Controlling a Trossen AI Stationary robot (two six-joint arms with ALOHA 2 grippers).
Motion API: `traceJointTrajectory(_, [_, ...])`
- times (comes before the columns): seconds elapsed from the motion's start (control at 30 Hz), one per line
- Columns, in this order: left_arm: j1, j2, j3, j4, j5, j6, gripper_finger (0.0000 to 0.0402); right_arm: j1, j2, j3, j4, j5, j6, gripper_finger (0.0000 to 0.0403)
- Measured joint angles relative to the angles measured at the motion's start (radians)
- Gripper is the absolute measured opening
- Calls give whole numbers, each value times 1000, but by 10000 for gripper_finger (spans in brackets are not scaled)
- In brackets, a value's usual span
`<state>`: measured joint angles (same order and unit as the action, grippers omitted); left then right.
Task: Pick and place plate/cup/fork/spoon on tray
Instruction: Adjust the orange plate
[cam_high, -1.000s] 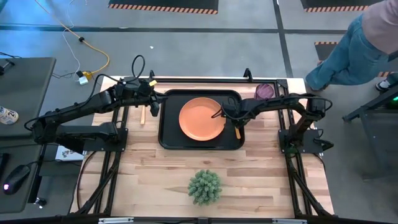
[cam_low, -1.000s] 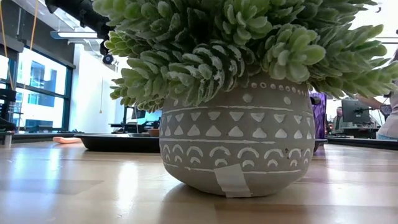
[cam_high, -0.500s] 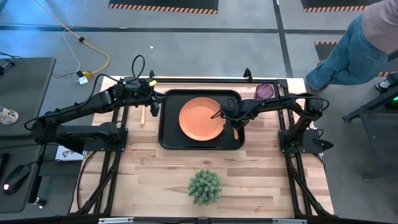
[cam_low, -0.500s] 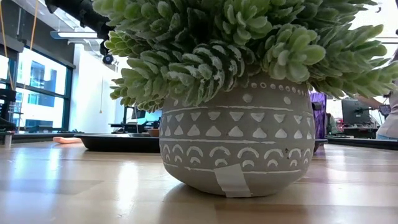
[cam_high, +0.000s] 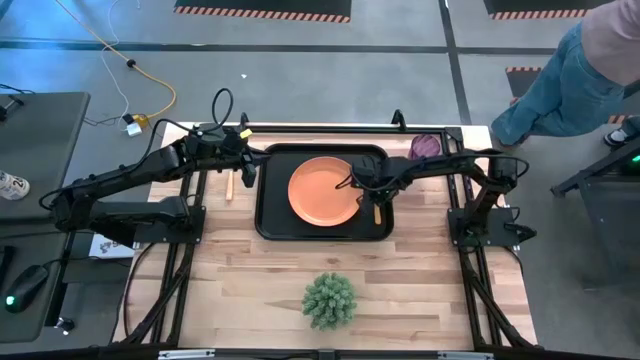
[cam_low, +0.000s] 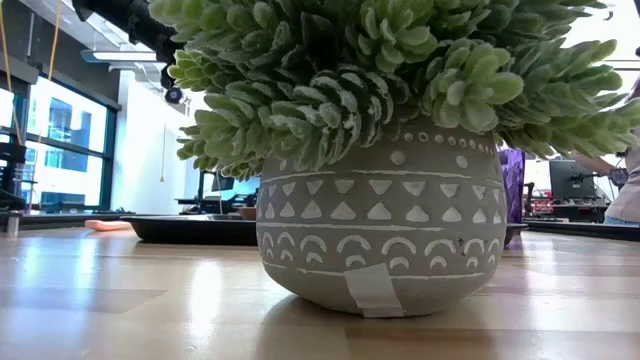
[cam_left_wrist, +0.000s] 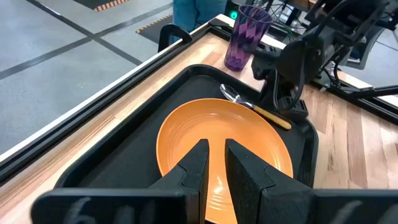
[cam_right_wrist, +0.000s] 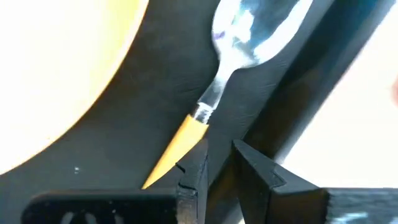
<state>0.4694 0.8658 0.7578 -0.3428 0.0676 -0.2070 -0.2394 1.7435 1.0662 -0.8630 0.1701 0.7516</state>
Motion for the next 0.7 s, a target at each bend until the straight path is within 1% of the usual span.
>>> traceJointTrajectory(0.1, [0, 0, 0, 0, 0, 0, 44, 0, 0, 39, -29, 43, -1, 62])
traceJointTrajectory(0.17, [0, 0, 0, 0, 0, 0, 44, -2, -1, 57, -21, 50, -17, 62])
traceJointTrajectory(0.47, [0, 0, 0, 0, 0, -1, 44, -37, 0, 60, 42, 40, -54, 62])
traceJointTrajectory(0.7, [0, 0, 0, 0, 0, -8, 44, -42, 0, 60, 92, 31, -63, 62])
